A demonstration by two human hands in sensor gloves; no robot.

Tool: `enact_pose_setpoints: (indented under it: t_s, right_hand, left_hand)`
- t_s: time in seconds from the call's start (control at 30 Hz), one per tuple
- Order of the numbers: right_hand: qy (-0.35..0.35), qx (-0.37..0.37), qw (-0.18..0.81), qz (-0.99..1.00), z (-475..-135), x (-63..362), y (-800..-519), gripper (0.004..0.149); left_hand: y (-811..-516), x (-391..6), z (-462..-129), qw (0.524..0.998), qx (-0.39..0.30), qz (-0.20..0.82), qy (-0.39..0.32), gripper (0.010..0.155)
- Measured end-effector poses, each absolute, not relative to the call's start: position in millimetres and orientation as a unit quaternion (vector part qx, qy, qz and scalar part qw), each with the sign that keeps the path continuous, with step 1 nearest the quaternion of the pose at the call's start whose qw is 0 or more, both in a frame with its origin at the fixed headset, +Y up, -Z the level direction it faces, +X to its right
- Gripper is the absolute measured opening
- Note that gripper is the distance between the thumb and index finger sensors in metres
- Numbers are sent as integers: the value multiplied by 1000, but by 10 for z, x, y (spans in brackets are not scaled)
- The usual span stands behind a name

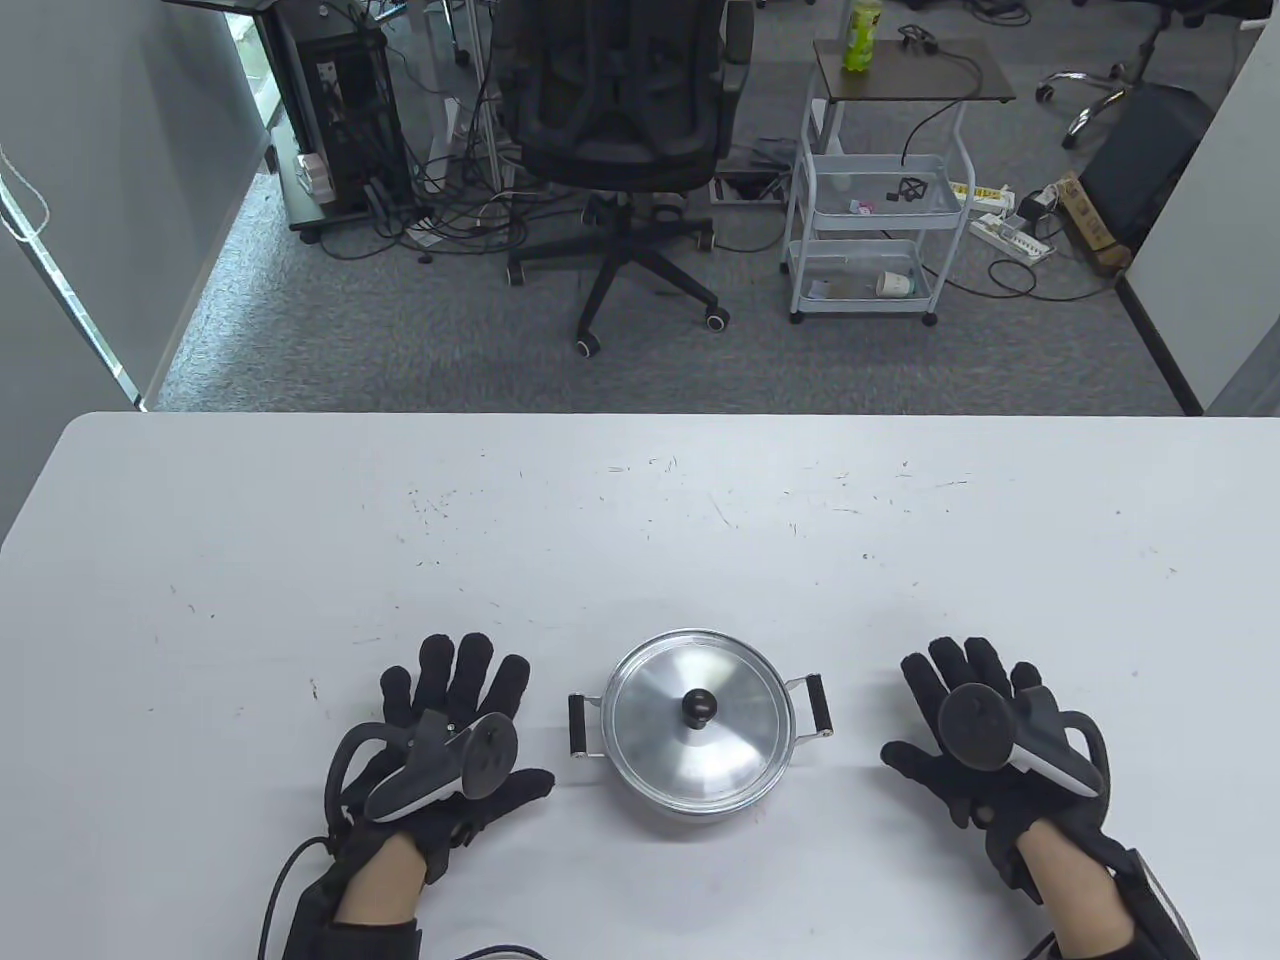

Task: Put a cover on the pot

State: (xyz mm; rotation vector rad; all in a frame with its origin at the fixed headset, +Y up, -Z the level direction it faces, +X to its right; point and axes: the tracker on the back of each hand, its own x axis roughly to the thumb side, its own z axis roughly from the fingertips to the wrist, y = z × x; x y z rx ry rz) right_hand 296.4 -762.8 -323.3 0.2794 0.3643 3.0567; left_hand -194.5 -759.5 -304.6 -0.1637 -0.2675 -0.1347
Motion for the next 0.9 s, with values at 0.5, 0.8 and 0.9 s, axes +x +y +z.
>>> enact_pose_setpoints:
  t_s: [0.5,0.8,0.9]
  right_hand:
    - [130,102,15,986,-3226,2902,-7689,92]
    - [132,103,13,986,-3220,2866,-7702,91]
    - [132,104,10,986,-3218,2857,-7703,91]
  left_hand:
    - [-7617,-1914,-3043,984,-94,-88,-126,110]
    - [-7585,-1920,-3030,984,-89,-83,-132,109]
    - [-7591,-1924,-3028,983,-97,-83,-130,109]
